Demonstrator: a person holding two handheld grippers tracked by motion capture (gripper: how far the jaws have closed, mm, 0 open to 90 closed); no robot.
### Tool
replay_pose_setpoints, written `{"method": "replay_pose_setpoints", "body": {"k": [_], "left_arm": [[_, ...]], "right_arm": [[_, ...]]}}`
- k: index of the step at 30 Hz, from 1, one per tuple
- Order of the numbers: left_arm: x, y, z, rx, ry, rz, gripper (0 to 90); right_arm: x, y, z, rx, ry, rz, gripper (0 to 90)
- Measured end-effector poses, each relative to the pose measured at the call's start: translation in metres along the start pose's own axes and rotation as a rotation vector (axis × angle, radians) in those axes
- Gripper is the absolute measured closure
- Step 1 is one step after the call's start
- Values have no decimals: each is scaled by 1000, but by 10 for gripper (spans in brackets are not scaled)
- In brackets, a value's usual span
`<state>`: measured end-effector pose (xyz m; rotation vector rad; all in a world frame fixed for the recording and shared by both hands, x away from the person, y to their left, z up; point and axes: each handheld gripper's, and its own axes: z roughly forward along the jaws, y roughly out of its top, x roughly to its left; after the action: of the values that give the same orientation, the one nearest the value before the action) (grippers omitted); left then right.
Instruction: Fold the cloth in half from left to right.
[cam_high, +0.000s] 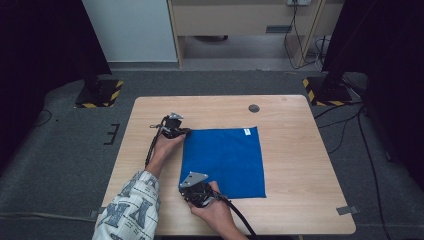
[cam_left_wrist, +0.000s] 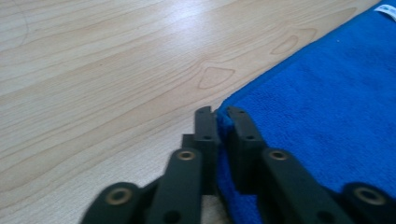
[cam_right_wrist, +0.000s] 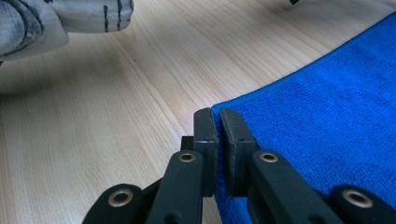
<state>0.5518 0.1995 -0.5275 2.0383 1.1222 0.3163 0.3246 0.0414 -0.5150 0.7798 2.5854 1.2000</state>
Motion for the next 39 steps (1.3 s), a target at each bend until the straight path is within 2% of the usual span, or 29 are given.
{"method": "replay_pose_setpoints", "body": {"k": [2, 12, 17, 24, 39], "left_arm": [[-1, 1, -2, -2, 3, -4, 883], [-8, 12, -22, -26, 13, -20, 888], [-5, 14, -30, -31, 19, -39, 888], [-2, 15, -37, -29, 26, -46, 888], [3, 15, -43, -29, 30, -52, 888]], "right_arm": [[0, 0, -1, -5, -3, 1, 860], [2, 4, -11, -14, -19, 1, 861], [6, 4, -12, -20, -22, -1, 861], [9, 7, -17, -28, -26, 2, 862], [13, 16, -20, -54, -21, 4, 863]]}}
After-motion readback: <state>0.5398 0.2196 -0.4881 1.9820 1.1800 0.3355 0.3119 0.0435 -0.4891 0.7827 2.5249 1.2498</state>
